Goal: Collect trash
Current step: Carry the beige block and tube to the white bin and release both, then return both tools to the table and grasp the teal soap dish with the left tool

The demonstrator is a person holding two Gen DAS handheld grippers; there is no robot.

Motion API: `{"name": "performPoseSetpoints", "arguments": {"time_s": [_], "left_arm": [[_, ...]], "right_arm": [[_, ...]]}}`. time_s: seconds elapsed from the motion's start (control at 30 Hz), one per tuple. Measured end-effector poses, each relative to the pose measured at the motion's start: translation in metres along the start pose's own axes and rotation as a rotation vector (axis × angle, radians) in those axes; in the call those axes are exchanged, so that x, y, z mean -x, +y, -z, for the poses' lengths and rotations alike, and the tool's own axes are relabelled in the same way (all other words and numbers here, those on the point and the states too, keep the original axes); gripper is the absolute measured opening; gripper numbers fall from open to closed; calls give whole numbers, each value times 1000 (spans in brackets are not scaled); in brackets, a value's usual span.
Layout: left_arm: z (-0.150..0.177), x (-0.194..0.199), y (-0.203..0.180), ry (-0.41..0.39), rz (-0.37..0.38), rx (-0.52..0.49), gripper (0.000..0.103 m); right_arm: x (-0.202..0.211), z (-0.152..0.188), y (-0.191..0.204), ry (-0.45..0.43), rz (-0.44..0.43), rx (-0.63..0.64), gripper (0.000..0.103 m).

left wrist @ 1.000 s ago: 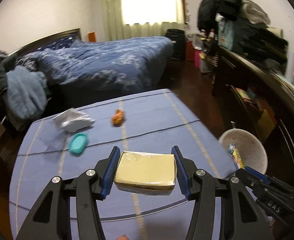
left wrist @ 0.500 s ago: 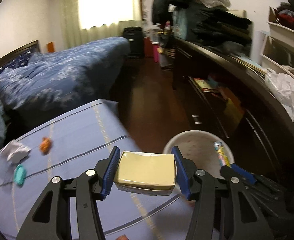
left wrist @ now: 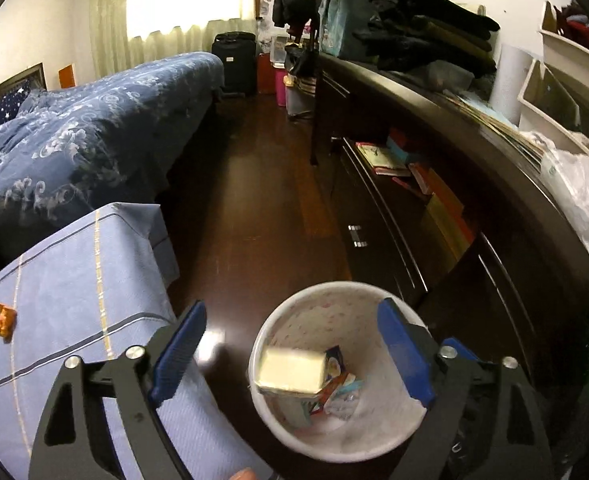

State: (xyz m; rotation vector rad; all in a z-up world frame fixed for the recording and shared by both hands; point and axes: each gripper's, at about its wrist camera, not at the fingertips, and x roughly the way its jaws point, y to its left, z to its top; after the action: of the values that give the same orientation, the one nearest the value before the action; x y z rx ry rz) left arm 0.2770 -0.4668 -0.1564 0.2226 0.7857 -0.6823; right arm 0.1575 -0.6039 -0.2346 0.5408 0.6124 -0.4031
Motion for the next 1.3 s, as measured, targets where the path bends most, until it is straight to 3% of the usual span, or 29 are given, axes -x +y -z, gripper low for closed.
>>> {"name": "performPoseSetpoints", "arguments": {"time_s": [0.2, 0.3, 0.57, 0.73, 0.87, 1.07, 1.3], "left_arm": [[6, 15, 14, -21, -13, 20, 93], [13, 30, 26, -41, -55, 25, 96], [47, 79, 83, -93, -274, 19, 99], [75, 102, 141, -79, -398, 60, 99], [101, 110, 205, -23, -473, 120, 99], [124, 109, 280, 51, -449, 240, 98], [132, 94, 315, 81, -387, 263, 92]], "right_arm": [[4, 8, -4, 15, 4, -1, 53], [15, 11, 6, 20, -12, 21, 55], [72, 23, 75, -34, -85, 199, 71], [92, 38, 127, -23, -191, 317, 72], [95, 53, 166, -4, -241, 394, 72], [91, 75, 216, 56, -324, 476, 72], [86, 89, 265, 84, -366, 555, 72]]}}
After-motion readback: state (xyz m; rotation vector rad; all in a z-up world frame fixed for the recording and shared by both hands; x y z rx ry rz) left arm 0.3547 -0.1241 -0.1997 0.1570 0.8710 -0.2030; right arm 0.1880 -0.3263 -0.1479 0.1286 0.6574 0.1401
